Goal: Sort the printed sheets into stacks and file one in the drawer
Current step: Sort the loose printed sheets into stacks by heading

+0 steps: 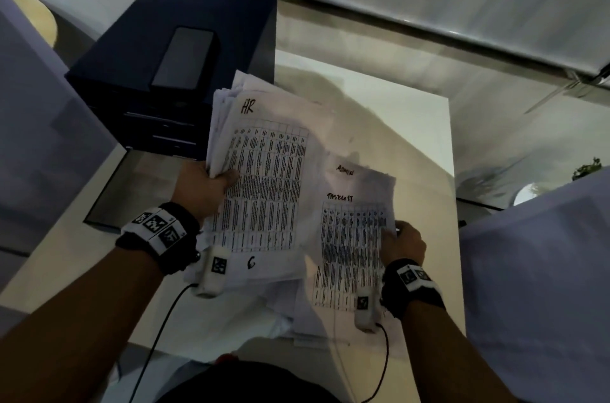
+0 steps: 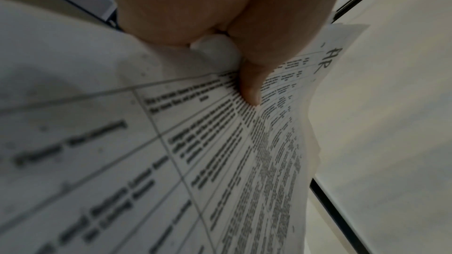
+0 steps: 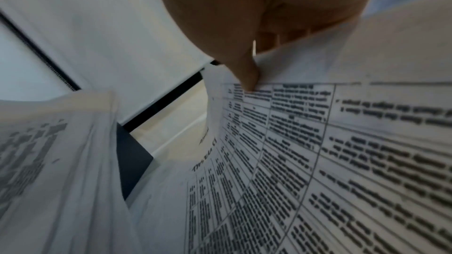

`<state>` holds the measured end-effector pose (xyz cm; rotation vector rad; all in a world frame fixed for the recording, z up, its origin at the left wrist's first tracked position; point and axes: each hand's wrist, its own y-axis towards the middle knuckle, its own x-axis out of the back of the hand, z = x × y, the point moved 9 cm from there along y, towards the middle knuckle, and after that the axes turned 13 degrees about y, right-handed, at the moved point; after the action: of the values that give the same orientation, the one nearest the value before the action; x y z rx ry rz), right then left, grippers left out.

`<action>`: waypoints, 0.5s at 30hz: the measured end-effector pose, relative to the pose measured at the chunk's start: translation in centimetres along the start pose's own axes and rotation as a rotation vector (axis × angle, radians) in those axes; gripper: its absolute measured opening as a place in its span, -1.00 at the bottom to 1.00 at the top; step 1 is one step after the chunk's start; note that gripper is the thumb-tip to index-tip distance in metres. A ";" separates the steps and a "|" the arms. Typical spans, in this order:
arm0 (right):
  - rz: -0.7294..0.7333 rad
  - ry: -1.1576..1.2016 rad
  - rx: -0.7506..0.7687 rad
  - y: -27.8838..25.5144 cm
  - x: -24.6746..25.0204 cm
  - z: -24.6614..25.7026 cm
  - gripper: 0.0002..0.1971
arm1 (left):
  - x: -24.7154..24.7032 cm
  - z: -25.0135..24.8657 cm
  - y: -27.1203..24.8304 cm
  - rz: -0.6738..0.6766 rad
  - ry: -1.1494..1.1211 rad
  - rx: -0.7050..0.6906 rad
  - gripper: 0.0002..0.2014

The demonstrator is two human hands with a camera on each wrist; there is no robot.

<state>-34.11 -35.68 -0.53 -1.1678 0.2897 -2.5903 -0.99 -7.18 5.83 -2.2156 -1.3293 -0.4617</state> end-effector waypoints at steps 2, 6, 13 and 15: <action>-0.021 -0.047 0.021 0.4 0.2 0.2 -0.70 | -0.9 0.6 -0.1 0.022 0.001 0.033 -0.74; 0.009 -0.103 0.044 0.8 -1.2 -0.5 -0.75 | -1.7 0.9 -0.2 0.038 0.005 0.049 -0.76; 0.085 -0.284 -0.194 -0.6 -4.6 -3.7 -0.17 | -1.0 1.7 0.1 0.016 0.028 0.066 -0.75; 0.061 -0.291 -0.202 -0.4 -4.7 -3.7 -0.17 | -0.9 1.8 0.1 0.016 0.034 0.068 -0.76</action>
<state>-34.05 -33.52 -6.11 -1.5571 0.5221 -2.3395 -1.24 -6.75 3.85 -2.1526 -1.2899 -0.4400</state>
